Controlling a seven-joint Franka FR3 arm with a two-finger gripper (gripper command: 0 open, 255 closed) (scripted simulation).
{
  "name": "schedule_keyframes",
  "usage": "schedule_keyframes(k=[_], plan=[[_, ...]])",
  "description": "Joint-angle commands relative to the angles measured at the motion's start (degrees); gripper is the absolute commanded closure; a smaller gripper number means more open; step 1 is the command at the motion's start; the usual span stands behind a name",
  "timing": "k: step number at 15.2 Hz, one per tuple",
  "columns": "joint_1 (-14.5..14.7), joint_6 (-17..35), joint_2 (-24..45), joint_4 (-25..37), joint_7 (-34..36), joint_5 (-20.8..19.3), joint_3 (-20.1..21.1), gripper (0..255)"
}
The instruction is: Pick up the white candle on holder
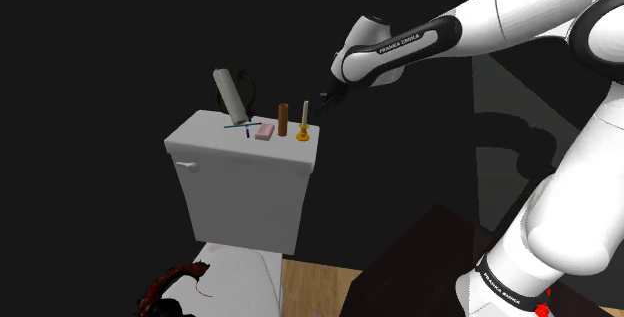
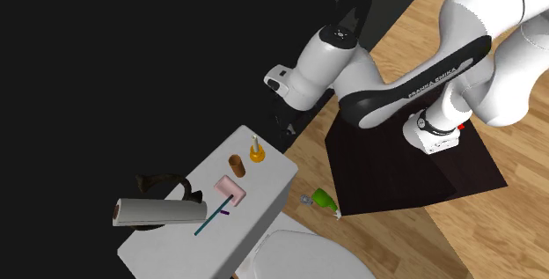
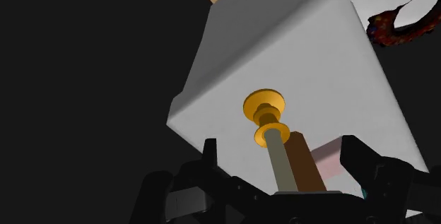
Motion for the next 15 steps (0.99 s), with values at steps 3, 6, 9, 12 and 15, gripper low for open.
schedule_keyframes(k=[3, 6, 9, 12, 15], plan=[[0.2, 3.7, 8.3, 6.5, -2.1, 2.8, 0.8, 0], [0.1, 5.5, 10.6, 7.4, -2.7, 3.4, 1.2, 0], [0.0, 7.5, 11.9, 6.7, -3.1, 3.8, 1.4, 0], [-0.1, 9.2, 13.0, 6.1, -3.5, 4.2, 1.6, 0], [-0.1, 9.2, 13.0, 6.0, -3.5, 4.2, 1.6, 255]])
